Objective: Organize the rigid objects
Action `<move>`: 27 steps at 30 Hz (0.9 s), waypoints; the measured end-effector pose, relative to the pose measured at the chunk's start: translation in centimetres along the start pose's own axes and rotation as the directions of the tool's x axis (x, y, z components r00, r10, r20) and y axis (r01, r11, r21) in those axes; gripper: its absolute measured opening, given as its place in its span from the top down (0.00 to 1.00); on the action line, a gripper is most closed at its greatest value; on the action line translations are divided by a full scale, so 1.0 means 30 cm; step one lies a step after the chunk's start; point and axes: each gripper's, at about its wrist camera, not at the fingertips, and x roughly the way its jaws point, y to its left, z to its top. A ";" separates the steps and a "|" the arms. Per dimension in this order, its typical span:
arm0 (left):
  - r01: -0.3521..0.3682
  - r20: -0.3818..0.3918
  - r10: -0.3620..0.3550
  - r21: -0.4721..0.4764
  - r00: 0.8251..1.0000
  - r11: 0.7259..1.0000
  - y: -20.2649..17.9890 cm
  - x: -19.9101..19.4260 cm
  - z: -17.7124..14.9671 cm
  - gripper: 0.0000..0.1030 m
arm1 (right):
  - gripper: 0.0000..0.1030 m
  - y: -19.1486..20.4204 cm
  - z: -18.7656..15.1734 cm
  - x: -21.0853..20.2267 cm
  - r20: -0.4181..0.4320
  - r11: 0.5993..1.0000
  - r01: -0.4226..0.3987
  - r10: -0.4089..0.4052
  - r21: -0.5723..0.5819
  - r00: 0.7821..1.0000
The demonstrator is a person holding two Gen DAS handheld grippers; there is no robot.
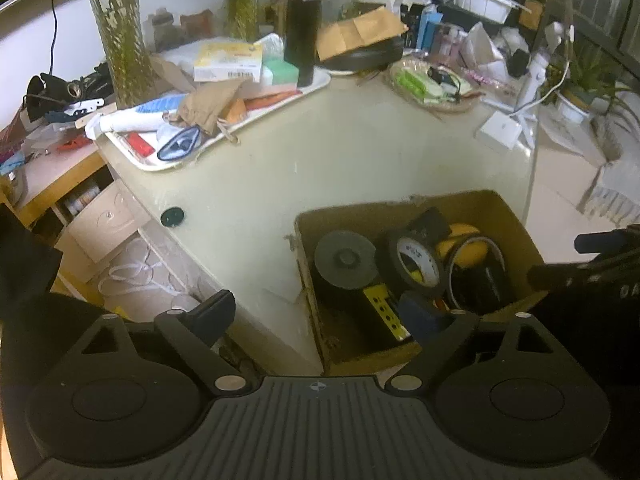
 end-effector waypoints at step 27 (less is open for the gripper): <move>-0.048 -0.181 0.058 0.057 0.982 0.997 -0.077 0.062 -0.057 0.00 | 0.00 0.147 -0.080 0.082 -0.205 0.978 0.123 -0.157 -0.167 0.966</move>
